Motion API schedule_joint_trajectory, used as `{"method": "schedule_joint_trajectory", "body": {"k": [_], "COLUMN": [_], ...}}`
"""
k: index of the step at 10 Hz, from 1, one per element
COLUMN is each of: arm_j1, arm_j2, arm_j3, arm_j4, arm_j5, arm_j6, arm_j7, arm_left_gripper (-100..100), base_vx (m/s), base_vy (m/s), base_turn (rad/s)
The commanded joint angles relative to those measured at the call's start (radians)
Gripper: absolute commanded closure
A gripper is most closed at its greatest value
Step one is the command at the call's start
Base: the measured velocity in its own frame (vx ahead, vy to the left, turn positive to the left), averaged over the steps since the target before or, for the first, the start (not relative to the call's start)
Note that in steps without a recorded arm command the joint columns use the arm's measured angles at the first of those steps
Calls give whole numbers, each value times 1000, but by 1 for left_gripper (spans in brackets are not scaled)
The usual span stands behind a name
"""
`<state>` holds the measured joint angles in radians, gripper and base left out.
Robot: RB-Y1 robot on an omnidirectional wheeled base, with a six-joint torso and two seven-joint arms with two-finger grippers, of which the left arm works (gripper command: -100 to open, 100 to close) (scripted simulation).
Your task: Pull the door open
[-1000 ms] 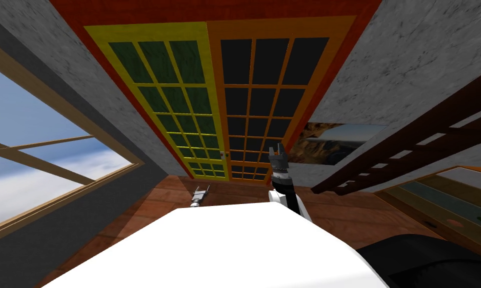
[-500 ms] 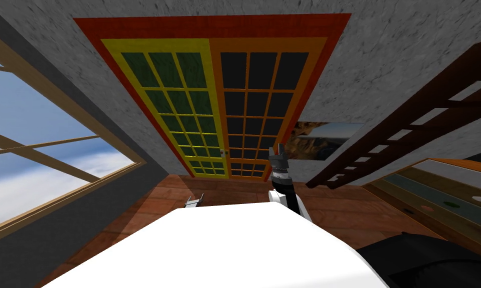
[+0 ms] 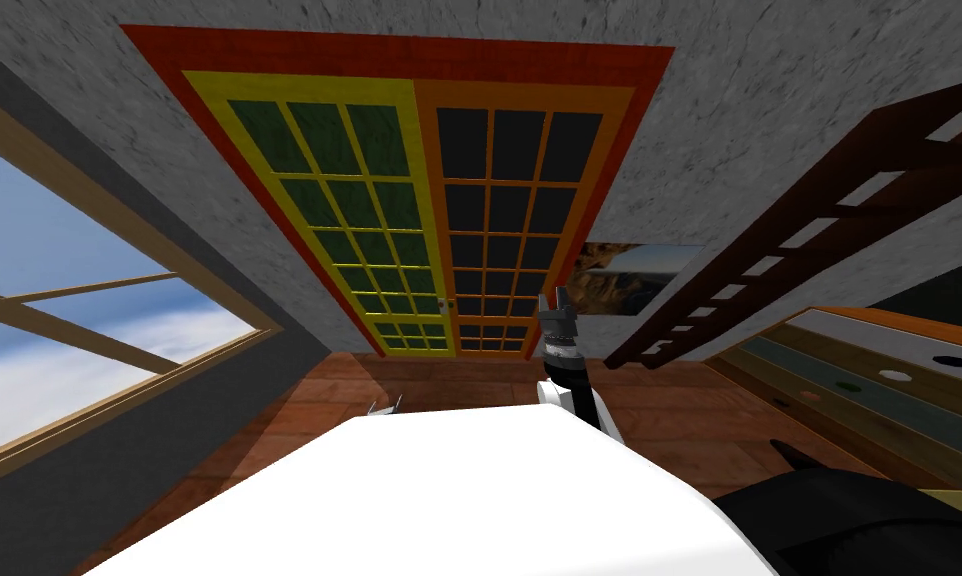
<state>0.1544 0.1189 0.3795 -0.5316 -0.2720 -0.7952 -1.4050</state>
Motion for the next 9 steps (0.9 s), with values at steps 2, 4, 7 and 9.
{"method": "schedule_joint_trajectory", "body": {"k": [2, 4, 7, 9], "arm_j1": [-36, -36, -70, -97], "arm_j2": [-28, -28, -48, -64], "arm_j3": [40, 40, 50, 54], "arm_j4": [16, 16, -1, 7], "arm_j5": [1, 1, 0, -1], "arm_j6": [1, 1, -1, -3], "arm_j7": [-31, -31, -42, -49], "arm_left_gripper": [-100, -100, -100, -100], "base_vx": [90, 91, 99, 74], "base_vy": [40, 64, 36, 29], "base_turn": [-168, -13, -76, -44]}}
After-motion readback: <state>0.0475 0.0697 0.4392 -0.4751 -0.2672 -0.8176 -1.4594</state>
